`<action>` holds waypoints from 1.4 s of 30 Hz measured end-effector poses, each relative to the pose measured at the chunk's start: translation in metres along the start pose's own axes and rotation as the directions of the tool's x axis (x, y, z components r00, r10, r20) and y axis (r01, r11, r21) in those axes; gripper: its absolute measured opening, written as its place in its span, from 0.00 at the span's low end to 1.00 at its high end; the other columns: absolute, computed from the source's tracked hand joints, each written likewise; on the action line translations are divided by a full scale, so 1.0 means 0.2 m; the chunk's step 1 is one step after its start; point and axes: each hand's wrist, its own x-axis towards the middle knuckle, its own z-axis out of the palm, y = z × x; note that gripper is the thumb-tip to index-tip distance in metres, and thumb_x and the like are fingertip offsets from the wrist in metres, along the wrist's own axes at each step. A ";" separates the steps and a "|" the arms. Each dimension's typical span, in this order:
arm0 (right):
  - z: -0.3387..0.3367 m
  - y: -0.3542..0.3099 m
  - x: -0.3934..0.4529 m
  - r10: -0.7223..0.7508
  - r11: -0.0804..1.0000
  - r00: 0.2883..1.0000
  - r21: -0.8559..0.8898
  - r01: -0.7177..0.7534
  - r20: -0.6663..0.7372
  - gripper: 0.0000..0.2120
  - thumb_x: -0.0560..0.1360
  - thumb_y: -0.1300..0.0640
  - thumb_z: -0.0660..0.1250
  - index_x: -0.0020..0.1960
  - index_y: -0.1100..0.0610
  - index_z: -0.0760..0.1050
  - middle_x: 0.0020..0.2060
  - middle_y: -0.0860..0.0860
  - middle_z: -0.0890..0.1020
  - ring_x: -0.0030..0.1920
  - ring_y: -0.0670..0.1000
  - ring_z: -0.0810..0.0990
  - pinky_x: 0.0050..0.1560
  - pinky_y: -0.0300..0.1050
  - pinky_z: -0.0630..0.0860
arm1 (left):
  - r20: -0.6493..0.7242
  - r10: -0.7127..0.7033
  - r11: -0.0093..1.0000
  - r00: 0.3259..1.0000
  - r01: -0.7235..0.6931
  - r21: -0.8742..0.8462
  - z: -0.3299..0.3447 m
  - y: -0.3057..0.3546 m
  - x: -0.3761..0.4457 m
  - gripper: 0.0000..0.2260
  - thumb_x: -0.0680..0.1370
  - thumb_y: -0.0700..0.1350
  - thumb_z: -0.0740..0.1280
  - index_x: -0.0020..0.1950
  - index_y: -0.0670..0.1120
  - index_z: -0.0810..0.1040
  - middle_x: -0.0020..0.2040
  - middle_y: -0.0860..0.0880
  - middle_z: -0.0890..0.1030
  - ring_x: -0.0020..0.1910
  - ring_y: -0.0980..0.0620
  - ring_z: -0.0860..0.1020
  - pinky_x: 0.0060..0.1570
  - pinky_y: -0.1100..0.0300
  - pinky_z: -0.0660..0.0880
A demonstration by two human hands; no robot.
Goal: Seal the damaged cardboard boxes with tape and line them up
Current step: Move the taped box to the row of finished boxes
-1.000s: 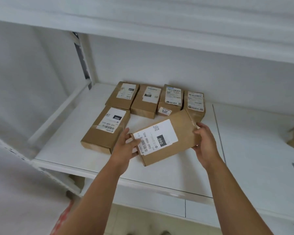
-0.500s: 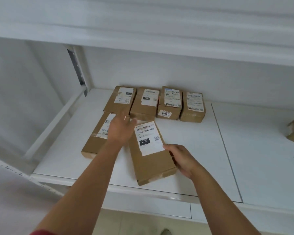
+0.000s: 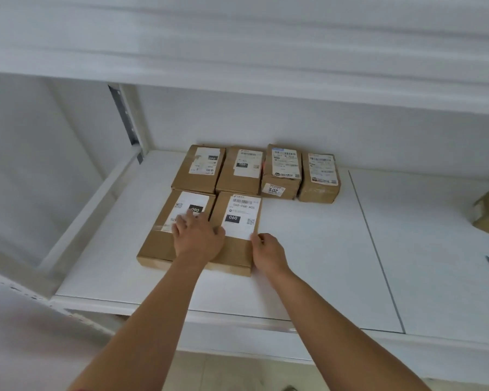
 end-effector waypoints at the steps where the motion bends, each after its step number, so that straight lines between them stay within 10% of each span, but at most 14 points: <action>1: -0.01 0.01 0.00 -0.007 1.000 1.000 -0.003 0.007 0.007 0.16 0.83 0.50 0.55 0.56 0.60 0.77 0.47 0.50 0.78 0.49 0.52 0.76 0.46 0.43 0.68 | -0.020 -0.019 1.000 1.000 0.020 0.010 0.01 0.02 -0.01 0.29 0.81 0.56 0.56 0.78 0.42 0.59 0.80 0.37 0.51 0.78 0.34 0.47 0.77 0.41 0.46; 4: -0.08 0.05 -0.01 -0.030 0.998 0.999 0.054 0.029 0.011 0.15 0.83 0.51 0.54 0.51 0.57 0.76 0.45 0.50 0.79 0.50 0.55 0.77 0.48 0.45 0.70 | -0.164 0.017 0.998 0.986 -0.026 -0.048 0.06 0.14 -0.06 0.31 0.80 0.53 0.57 0.79 0.41 0.53 0.80 0.36 0.48 0.79 0.35 0.43 0.77 0.42 0.41; 8: -0.32 0.22 -0.06 0.004 0.967 0.999 0.254 0.006 -0.038 0.25 0.82 0.52 0.59 0.77 0.57 0.60 0.52 0.47 0.78 0.57 0.55 0.80 0.62 0.55 0.75 | -0.289 0.223 0.949 0.931 -0.275 -0.154 0.15 0.46 -0.15 0.28 0.78 0.48 0.62 0.76 0.42 0.61 0.78 0.38 0.57 0.79 0.38 0.50 0.77 0.44 0.43; 13: -0.85 0.51 -0.13 0.059 0.930 0.959 0.365 0.049 -0.279 0.29 0.80 0.58 0.62 0.78 0.53 0.55 0.58 0.47 0.74 0.46 0.51 0.82 0.43 0.41 0.77 | -0.203 0.417 0.859 0.886 -0.457 -0.230 0.30 1.04 -0.35 0.28 0.78 0.48 0.64 0.76 0.45 0.61 0.77 0.41 0.58 0.76 0.41 0.55 0.75 0.48 0.51; 18: -1.52 0.85 -0.24 0.012 0.922 0.897 0.352 0.160 -0.441 0.26 0.80 0.58 0.62 0.76 0.50 0.59 0.52 0.43 0.76 0.46 0.50 0.83 0.50 0.46 0.79 | -0.118 0.520 0.791 0.846 -0.529 -0.308 0.49 1.69 -0.65 0.27 0.79 0.49 0.64 0.76 0.48 0.62 0.77 0.45 0.59 0.75 0.43 0.60 0.74 0.48 0.55; 31: -2.88 1.55 -0.46 -0.074 0.955 0.767 0.177 0.238 -0.637 0.16 0.80 0.62 0.60 0.67 0.57 0.70 0.37 0.47 0.76 0.35 0.34 0.75 0.37 0.25 0.70 | 0.101 0.549 0.742 0.830 -0.428 -0.517 0.79 3.02 -1.20 0.24 0.79 0.50 0.64 0.74 0.50 0.65 0.73 0.46 0.63 0.66 0.44 0.73 0.67 0.46 0.69; 42: -3.39 1.72 -0.10 -0.042 0.997 0.782 0.029 0.076 -0.622 0.13 0.78 0.57 0.62 0.63 0.54 0.73 0.42 0.45 0.77 0.44 0.45 0.76 0.43 0.39 0.69 | 0.235 0.607 0.666 0.759 -0.324 -0.672 1.01 3.64 -0.95 0.13 0.79 0.48 0.64 0.64 0.51 0.75 0.57 0.53 0.76 0.50 0.54 0.75 0.45 0.61 0.71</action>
